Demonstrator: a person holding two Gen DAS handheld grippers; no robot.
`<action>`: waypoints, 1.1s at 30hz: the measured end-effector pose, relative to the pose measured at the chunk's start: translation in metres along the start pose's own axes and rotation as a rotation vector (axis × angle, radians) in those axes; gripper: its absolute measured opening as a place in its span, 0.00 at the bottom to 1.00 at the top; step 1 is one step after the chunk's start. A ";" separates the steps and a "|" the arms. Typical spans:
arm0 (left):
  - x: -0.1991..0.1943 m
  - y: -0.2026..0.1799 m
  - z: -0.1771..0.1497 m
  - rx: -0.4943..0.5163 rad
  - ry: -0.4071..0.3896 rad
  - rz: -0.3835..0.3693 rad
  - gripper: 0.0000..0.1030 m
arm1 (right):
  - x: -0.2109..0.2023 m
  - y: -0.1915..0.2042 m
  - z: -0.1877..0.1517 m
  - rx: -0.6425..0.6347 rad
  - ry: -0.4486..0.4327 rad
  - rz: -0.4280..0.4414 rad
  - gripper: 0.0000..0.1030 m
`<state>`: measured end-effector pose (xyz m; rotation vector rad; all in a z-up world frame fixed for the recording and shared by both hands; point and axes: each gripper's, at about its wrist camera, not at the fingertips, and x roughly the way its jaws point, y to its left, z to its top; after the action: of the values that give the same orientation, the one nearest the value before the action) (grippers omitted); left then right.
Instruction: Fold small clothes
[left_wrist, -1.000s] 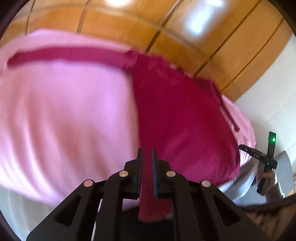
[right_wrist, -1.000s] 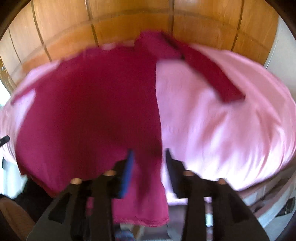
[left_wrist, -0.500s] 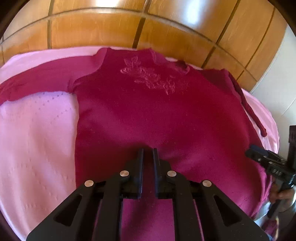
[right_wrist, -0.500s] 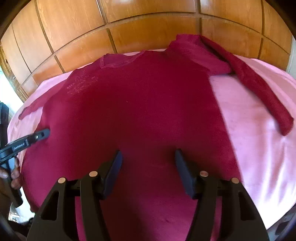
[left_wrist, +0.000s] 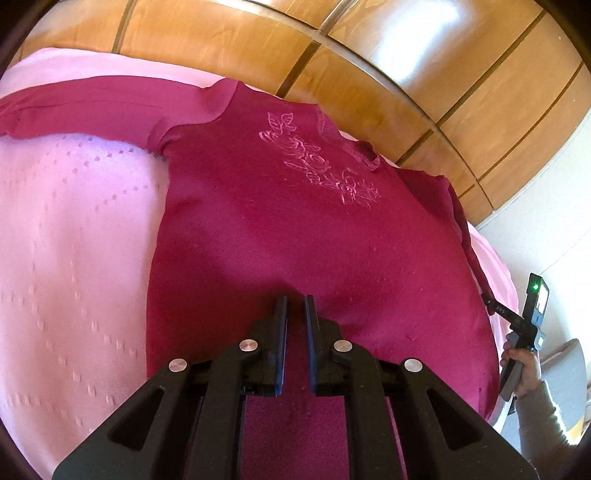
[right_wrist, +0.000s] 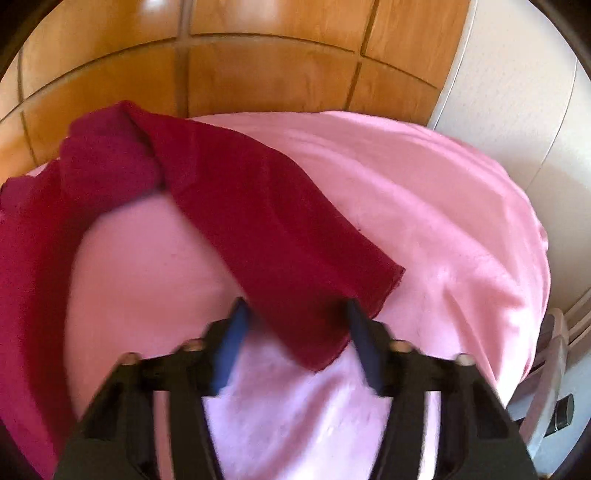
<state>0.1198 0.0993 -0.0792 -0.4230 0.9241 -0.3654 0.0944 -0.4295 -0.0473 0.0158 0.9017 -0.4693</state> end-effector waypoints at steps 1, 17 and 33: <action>0.000 0.000 0.000 0.000 0.002 0.001 0.08 | -0.001 -0.001 0.005 0.005 -0.007 -0.008 0.09; 0.001 -0.002 0.005 -0.011 0.042 0.018 0.08 | -0.048 -0.120 0.141 0.180 -0.146 -0.136 0.05; 0.003 -0.010 0.005 0.022 0.044 0.074 0.08 | 0.030 -0.120 0.083 0.503 0.046 0.201 0.63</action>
<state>0.1247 0.0904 -0.0741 -0.3611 0.9752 -0.3176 0.1246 -0.5658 0.0041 0.5732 0.7984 -0.4986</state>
